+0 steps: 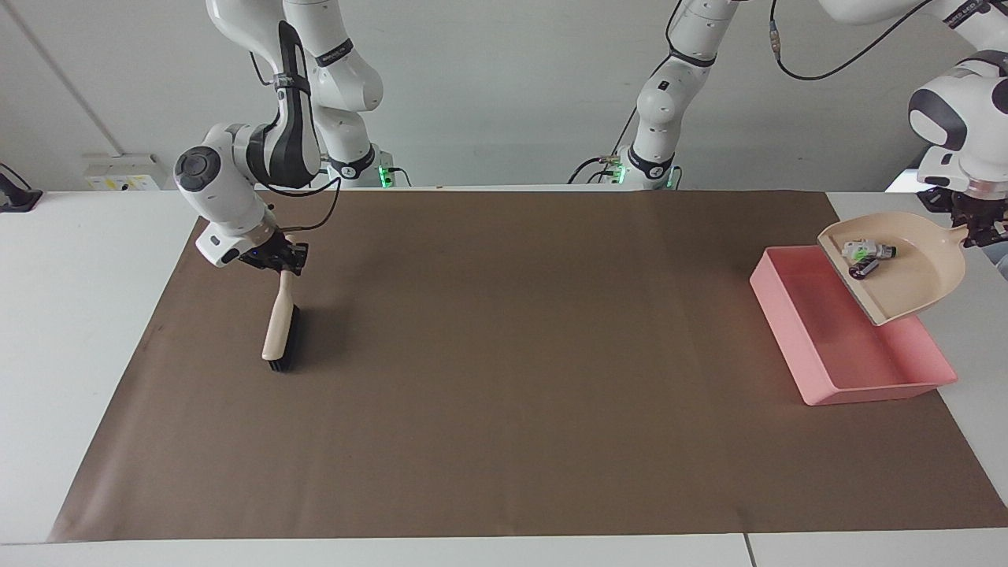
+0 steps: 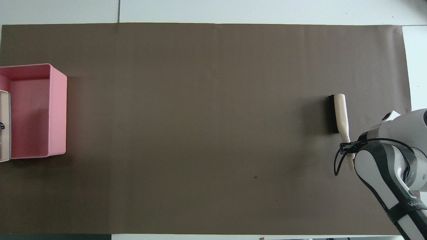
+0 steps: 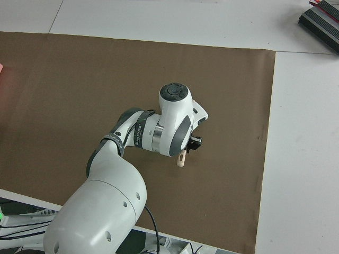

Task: Clean e-waste and dump in bin
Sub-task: 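Tip the dustpan over the pink bin with the left gripper, then lower the brush onto the table and open the right gripper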

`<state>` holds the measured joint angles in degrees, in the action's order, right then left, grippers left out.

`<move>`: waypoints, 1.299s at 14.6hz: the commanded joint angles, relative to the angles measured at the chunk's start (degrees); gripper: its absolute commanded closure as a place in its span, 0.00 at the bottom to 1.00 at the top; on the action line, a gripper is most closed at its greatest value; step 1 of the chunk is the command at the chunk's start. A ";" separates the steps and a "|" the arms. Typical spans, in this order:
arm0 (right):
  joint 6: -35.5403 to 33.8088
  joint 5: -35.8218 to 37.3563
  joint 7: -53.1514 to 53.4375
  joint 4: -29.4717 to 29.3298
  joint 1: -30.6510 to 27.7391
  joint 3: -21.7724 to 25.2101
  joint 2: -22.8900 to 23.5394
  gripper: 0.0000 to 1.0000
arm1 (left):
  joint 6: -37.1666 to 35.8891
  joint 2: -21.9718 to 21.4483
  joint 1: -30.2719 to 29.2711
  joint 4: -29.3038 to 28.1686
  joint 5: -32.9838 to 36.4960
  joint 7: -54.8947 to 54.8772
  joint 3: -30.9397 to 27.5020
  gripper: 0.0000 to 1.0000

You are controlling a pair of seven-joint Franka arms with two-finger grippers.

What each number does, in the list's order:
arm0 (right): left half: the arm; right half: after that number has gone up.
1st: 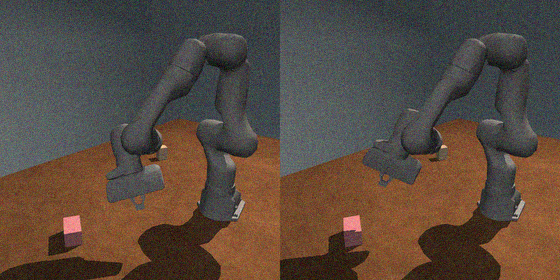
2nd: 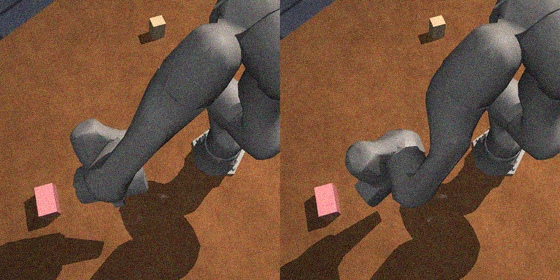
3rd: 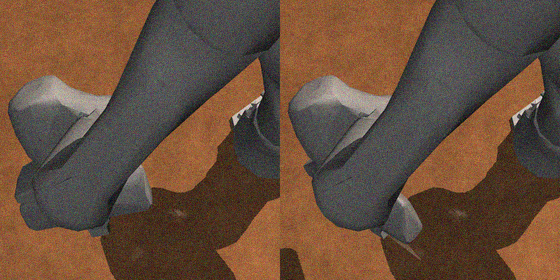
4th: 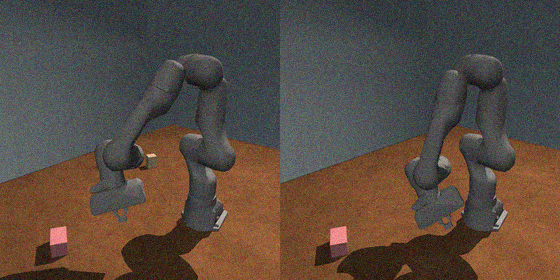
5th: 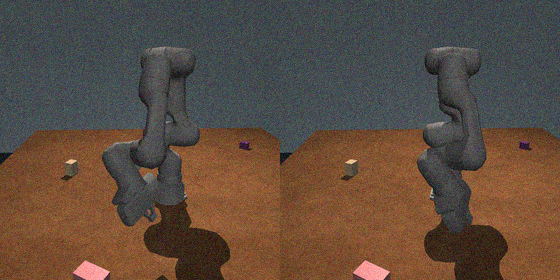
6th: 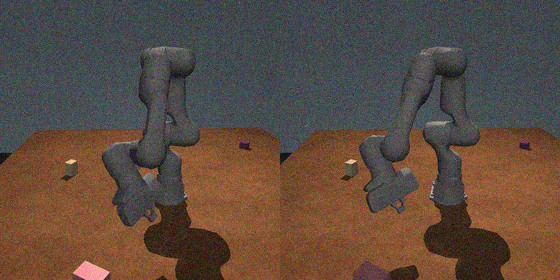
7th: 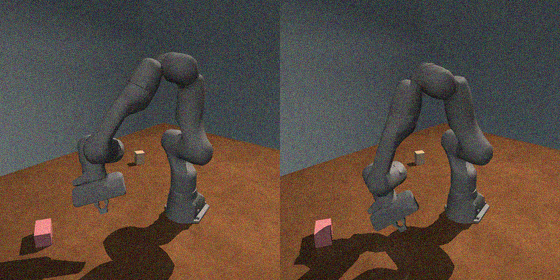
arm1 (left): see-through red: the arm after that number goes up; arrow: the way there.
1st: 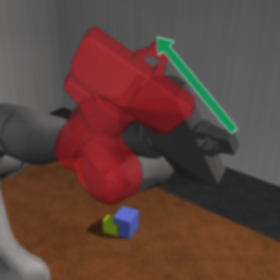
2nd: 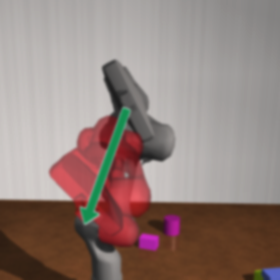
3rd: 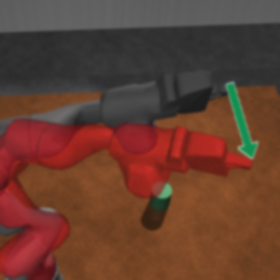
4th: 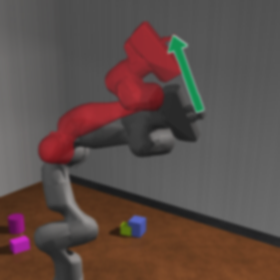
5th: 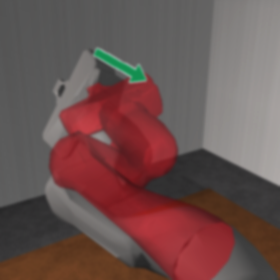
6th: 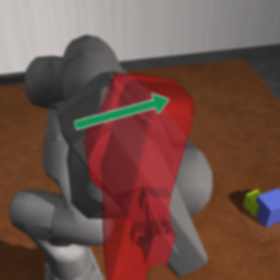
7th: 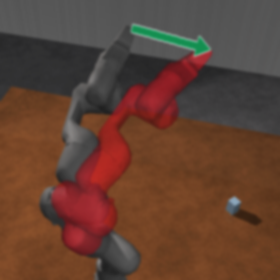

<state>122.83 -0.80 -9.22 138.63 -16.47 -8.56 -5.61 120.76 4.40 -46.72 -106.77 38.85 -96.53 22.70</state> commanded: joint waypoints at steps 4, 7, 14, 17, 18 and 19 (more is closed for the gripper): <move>0.22 0.45 -2.91 0.25 -0.67 -0.85 -1.69 0.00 | -2.01 0.08 3.74 0.16 15.02 4.86 -0.28 1.00; -1.71 0.36 -0.90 -4.93 0.64 -1.11 -1.60 0.00 | -4.56 -0.36 5.23 1.12 18.20 4.95 -0.02 1.00; -10.92 0.36 11.15 -19.33 6.88 -1.20 -1.17 0.00 | -10.37 -4.84 7.95 0.78 7.13 4.07 1.30 0.99; -17.86 0.28 12.03 -26.90 7.24 -1.20 -1.07 0.00 | -11.52 -5.28 10.85 -0.01 0.38 4.15 1.47 0.99; -19.97 0.19 12.03 -29.44 6.89 -1.11 -1.16 0.00 | -11.08 -5.80 12.25 -1.23 -1.47 4.68 1.47 0.98; -21.91 0.19 12.03 -31.64 6.89 -1.11 -1.42 0.00 | -10.99 -6.42 13.83 -2.46 -4.28 5.03 1.47 0.98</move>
<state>105.01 -0.81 2.10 112.00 -8.71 -9.31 -7.44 110.31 0.24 -35.60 -106.39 38.55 -92.33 24.57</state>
